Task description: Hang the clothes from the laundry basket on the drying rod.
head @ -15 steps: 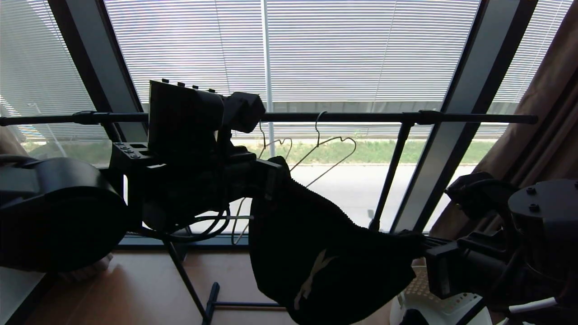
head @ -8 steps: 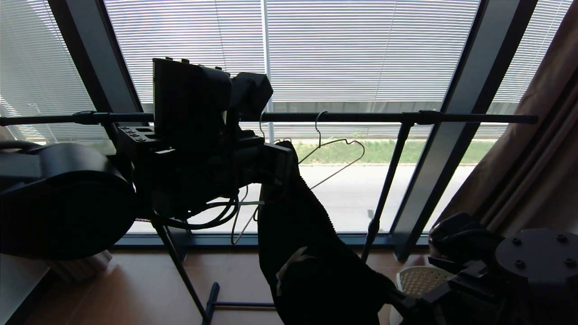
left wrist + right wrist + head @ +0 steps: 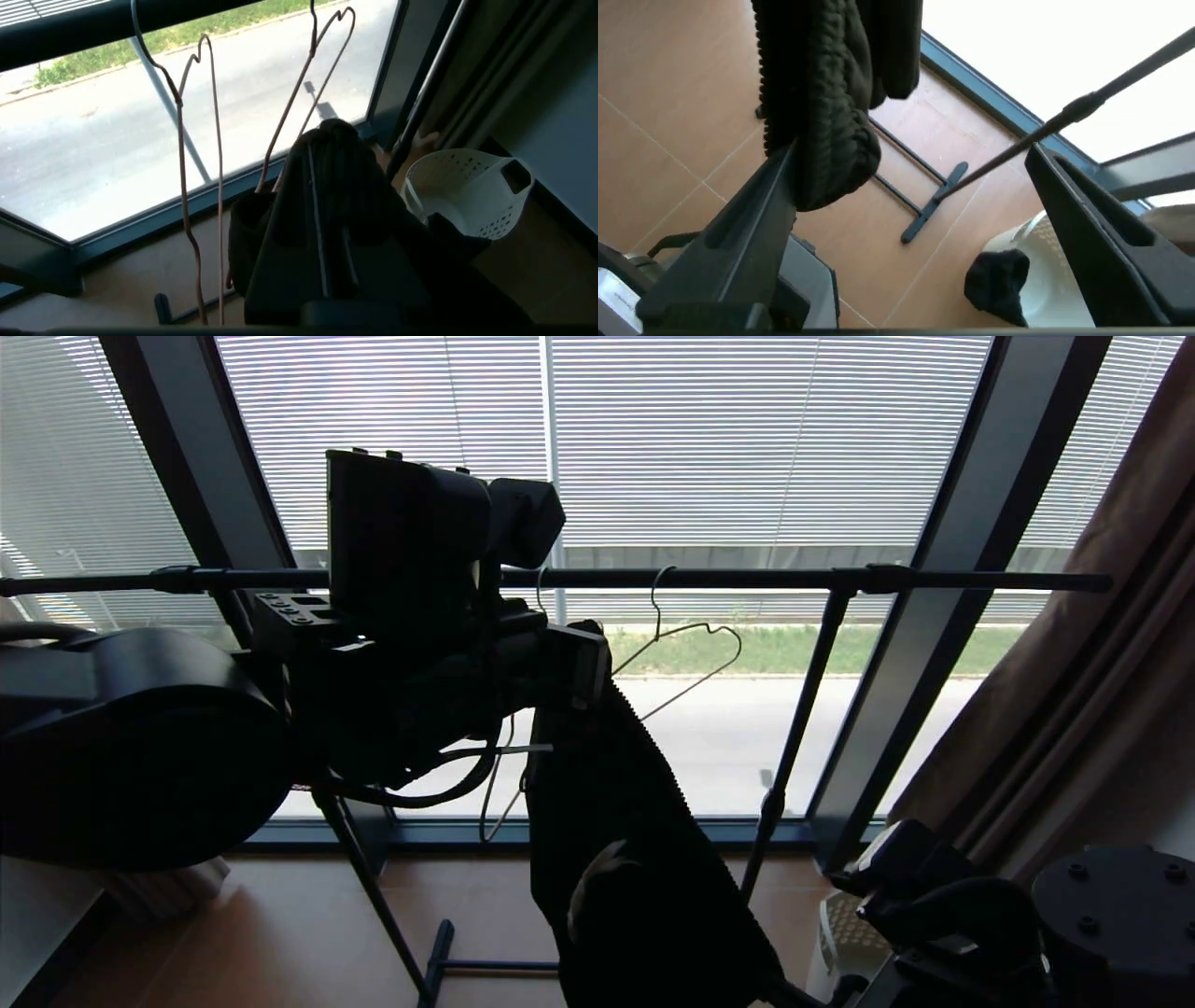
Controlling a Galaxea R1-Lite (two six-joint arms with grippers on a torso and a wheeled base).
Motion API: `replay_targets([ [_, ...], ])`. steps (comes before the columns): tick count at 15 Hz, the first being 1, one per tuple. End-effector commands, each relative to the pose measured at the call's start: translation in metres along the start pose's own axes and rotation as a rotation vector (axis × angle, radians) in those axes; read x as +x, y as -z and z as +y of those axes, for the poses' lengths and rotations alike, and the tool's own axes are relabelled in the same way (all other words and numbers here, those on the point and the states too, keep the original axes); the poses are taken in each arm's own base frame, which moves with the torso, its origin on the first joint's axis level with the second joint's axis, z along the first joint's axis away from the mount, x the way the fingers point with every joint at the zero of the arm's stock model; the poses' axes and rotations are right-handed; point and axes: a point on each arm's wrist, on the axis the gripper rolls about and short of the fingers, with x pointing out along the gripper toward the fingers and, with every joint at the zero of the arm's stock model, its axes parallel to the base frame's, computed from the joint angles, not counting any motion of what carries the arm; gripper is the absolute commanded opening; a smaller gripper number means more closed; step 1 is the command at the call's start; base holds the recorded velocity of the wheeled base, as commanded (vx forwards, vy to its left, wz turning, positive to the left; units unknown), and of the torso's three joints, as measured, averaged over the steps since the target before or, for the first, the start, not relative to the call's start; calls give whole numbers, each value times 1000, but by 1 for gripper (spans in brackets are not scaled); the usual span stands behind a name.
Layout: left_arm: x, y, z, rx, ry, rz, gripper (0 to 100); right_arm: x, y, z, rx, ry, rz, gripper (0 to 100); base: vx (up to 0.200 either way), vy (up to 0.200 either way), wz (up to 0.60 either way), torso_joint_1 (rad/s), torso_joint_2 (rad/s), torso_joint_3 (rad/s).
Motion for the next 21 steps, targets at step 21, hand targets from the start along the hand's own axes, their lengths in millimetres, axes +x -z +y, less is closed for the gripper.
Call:
replay_targets([
  [21,-14,8,0,5,21,17,0,87,-39,9,-22,84,-34,100,0,0,0,0,0,0],
])
